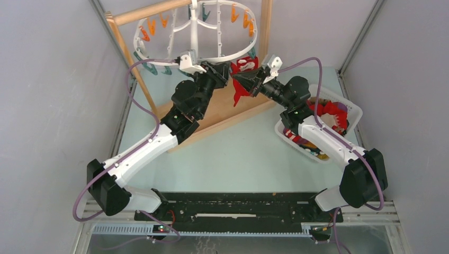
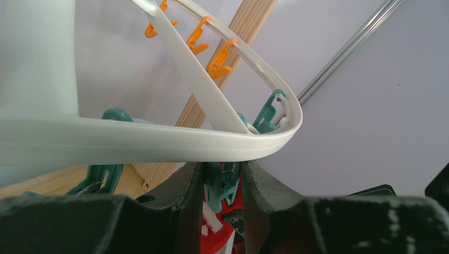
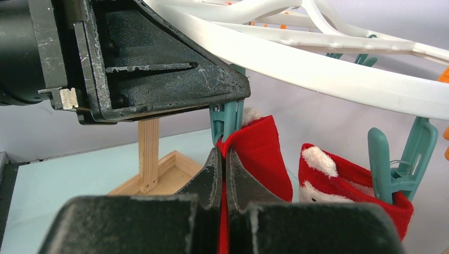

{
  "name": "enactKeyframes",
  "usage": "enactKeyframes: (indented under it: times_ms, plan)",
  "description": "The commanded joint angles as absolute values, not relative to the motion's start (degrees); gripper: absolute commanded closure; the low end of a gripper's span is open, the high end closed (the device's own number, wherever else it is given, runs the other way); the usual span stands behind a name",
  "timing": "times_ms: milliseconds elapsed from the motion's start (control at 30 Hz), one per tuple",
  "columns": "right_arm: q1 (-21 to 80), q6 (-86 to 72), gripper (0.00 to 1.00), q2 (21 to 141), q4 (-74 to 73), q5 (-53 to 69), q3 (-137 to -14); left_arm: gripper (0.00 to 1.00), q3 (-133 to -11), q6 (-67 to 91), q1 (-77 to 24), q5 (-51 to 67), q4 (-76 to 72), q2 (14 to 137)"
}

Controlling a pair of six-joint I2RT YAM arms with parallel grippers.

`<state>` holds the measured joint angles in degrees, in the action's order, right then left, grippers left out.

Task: Clip the socks to the hanger
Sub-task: Clamp the sock onto the hanger.

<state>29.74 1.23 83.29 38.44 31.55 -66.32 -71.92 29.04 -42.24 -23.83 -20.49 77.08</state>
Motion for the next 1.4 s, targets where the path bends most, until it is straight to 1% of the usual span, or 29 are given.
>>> enactKeyframes:
  times_ms: [0, 267, 500, 700, 733, 900, 1067, 1267, 1367]
  plan:
    - [30.8, 2.8, 1.00, 82.9, 40.3, 28.7, -71.0, 0.96, -76.1, 29.7, -41.9, -24.3, -20.5, 76.1]
    - [32.0, 1.8, 1.00, 83.6, 40.5, 26.3, -72.2, 0.96, -75.7, 29.8, -42.1, -25.3, -19.9, 75.7]
    - [32.3, 2.8, 1.00, 83.3, 38.2, 27.3, -72.7, 0.96, -75.9, 30.9, -42.1, -25.0, -20.5, 75.9]
    - [31.8, 3.0, 1.00, 82.9, 35.3, 27.6, -72.2, 0.92, -75.6, 31.9, -42.0, -25.7, -20.8, 75.0]
    - [31.7, 3.1, 1.00, 82.7, 35.3, 27.8, -71.9, 0.91, -75.5, 32.1, -42.0, -25.7, -20.8, 74.8]
    - [31.1, 3.3, 1.00, 81.9, 35.1, 28.5, -71.0, 0.72, -74.9, 33.6, -42.0, -25.2, -20.8, 74.8]
    - [30.9, 3.2, 1.00, 81.2, 35.2, 29.0, -70.1, 0.58, -74.6, 34.2, -42.0, -25.1, -20.7, 74.4]
    - [30.9, 2.7, 0.96, 80.9, 35.1, 29.0, -69.8, 0.44, -74.5, 34.2, -41.9, -25.0, -19.7, 73.9]
    - [30.7, 2.3, 0.91, 80.8, 35.0, 28.7, -69.7, 0.38, -74.0, 34.2, -41.9, -25.1, -19.0, 73.0]
